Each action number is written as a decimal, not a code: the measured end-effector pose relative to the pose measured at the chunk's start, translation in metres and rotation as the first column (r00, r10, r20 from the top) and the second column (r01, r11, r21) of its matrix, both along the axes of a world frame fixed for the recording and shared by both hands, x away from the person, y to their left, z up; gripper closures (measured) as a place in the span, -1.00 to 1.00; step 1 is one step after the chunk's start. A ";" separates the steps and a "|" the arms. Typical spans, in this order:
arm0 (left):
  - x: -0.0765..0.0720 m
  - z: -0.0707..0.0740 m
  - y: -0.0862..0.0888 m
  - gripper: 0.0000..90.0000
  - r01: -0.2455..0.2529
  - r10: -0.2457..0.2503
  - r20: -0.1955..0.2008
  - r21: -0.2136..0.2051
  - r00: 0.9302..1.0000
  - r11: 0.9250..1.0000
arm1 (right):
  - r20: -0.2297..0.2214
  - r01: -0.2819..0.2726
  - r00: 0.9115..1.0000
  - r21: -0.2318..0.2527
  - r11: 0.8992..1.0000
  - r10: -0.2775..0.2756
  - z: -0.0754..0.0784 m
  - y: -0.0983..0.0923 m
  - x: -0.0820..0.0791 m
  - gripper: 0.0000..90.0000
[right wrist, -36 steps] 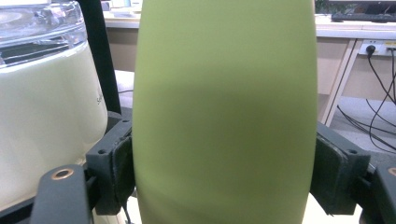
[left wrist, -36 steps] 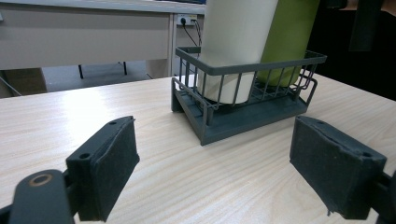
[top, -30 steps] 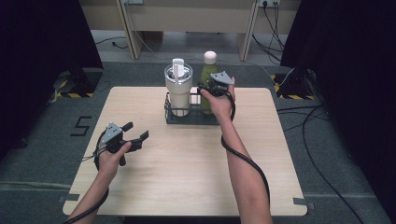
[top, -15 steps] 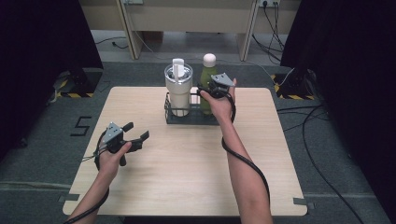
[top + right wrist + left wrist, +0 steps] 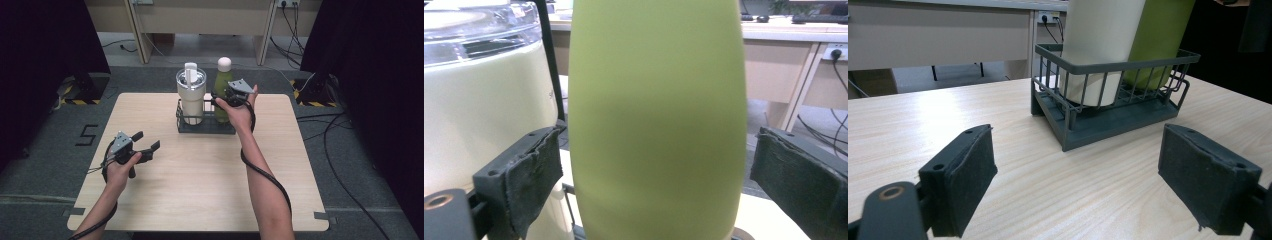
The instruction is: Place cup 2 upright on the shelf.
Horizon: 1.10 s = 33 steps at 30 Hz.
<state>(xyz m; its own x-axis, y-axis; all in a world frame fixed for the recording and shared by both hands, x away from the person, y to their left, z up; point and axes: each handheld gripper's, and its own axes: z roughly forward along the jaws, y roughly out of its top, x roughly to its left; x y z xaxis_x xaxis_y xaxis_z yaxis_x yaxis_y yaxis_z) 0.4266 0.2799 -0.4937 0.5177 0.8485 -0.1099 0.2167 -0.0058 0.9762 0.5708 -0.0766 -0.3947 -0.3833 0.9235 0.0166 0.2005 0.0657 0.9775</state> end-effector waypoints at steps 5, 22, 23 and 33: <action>0.000 -0.001 0.000 -0.68 -0.004 0.004 -0.003 0.001 1.000 1.000 | 0.005 -0.008 1.000 -0.006 1.000 0.008 0.003 -0.003 -0.006 -0.90; -0.001 0.000 0.001 -0.68 -0.009 0.009 0.001 0.011 1.000 1.000 | 0.000 -0.021 1.000 -0.031 0.999 0.022 -0.003 -0.016 -0.030 -0.94; -0.001 0.000 0.001 -0.68 -0.009 0.009 0.002 0.012 1.000 1.000 | 0.001 -0.022 1.000 -0.028 0.999 0.022 -0.003 -0.017 -0.031 -0.94; -0.002 0.001 0.003 -0.68 -0.018 0.018 0.002 0.015 1.000 1.000 | -0.009 -0.029 1.000 -0.014 0.999 0.029 -0.009 -0.031 -0.051 -0.95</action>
